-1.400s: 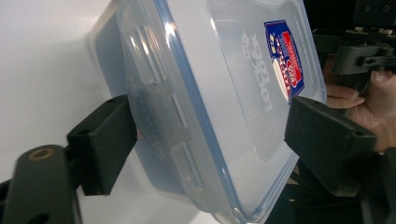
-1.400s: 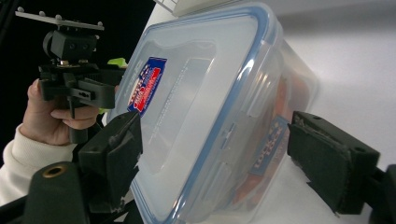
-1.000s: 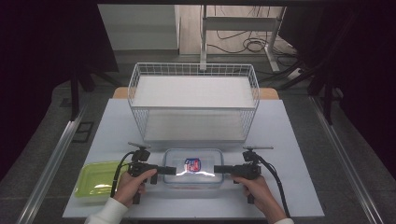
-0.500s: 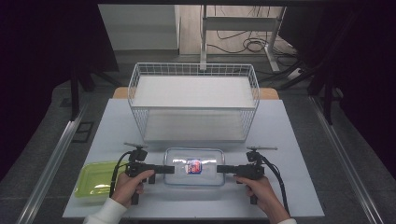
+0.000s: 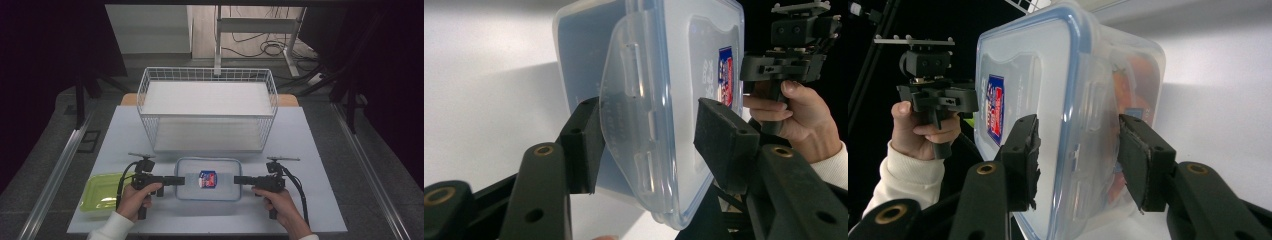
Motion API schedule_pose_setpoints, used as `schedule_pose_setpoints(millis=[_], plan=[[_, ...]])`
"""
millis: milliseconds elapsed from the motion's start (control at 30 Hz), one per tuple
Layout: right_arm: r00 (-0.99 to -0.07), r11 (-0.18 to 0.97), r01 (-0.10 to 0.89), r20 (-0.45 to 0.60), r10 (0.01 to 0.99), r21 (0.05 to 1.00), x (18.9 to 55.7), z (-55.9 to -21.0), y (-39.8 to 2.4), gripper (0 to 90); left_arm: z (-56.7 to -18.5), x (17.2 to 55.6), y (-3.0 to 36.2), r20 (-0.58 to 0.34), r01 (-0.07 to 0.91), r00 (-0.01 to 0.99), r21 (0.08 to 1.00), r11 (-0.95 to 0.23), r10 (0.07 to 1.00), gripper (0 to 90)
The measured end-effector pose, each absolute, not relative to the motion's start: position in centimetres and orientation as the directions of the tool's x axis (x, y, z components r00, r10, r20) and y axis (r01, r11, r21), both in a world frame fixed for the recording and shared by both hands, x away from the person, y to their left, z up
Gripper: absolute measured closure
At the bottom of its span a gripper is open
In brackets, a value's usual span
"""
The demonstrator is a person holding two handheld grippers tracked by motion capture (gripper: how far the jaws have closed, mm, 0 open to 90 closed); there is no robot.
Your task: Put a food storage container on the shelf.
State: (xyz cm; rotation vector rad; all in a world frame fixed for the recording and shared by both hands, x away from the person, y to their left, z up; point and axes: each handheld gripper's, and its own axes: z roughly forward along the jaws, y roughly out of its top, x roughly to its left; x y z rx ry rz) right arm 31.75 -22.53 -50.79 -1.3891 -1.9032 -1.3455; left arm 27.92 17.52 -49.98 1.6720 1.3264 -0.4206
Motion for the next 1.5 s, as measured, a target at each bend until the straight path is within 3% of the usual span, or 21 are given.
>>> schedule_pose_setpoints(millis=[733,1500], plan=[[-0.461,0.064,0.87,0.762,0.455,0.489,31.5,-50.82,-22.79,54.1,-50.34,27.93,17.77,-0.743,0.895,0.36,0.446,0.017,0.564,48.7],[-0.418,0.053,0.894,0.785,0.457,0.444,31.33,-50.72,-23.04,56.5,-50.2,27.87,17.63,-0.748,0.897,0.348,0.44,0.029,0.565,49.3]])
